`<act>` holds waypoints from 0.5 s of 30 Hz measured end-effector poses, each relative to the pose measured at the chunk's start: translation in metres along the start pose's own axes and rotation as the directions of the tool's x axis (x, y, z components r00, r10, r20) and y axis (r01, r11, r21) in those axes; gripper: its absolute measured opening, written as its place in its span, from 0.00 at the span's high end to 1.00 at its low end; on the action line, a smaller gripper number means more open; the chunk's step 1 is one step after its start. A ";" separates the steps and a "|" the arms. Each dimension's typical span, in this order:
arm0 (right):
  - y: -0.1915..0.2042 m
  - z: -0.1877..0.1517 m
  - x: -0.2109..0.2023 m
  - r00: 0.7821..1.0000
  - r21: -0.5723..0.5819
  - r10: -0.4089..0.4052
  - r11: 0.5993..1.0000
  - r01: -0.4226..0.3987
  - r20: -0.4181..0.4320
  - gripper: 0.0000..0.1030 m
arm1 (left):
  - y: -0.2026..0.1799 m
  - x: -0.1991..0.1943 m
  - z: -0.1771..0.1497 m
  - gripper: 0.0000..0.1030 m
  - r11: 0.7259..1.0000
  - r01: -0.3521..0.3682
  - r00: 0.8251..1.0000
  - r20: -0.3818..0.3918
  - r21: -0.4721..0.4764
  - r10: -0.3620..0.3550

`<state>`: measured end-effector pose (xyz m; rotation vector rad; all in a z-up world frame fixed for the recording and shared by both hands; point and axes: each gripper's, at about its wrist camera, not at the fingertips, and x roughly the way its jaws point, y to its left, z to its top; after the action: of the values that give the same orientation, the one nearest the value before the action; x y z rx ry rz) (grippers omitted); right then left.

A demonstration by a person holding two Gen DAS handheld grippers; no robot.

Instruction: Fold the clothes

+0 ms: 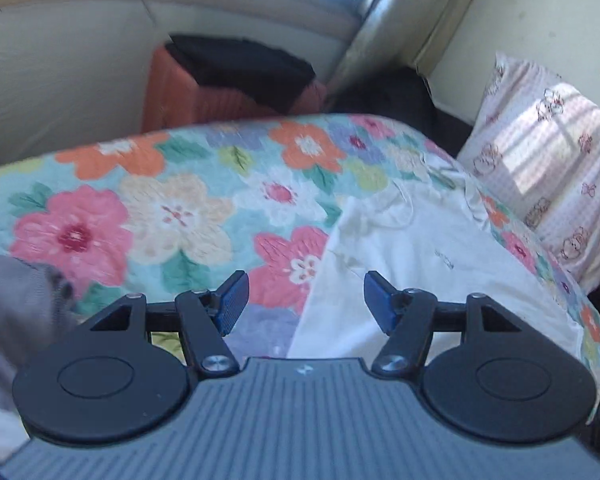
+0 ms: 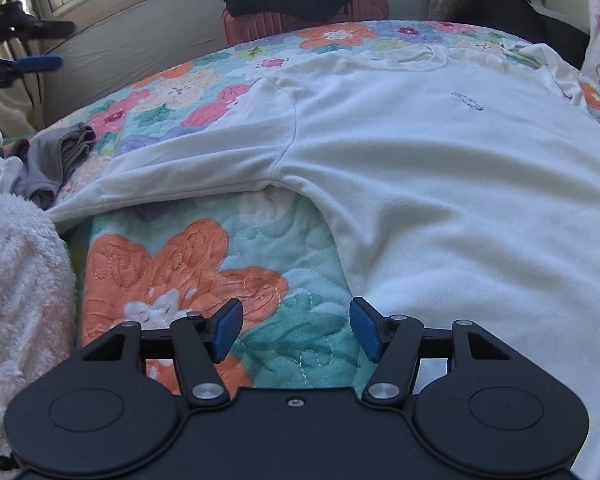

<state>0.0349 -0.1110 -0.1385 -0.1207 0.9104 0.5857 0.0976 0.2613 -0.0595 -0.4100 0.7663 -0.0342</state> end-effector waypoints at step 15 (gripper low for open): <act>-0.080 -0.064 -0.085 0.963 0.200 -0.268 0.946 0.257 0.033 0.36 | -0.027 0.144 -0.009 0.59 0.997 0.046 0.991 -0.132 0.057 -0.039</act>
<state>-0.0082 -0.2363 -0.1239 -0.0466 0.8715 0.2491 0.1990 0.2080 -0.1513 -0.3698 0.8835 -0.1246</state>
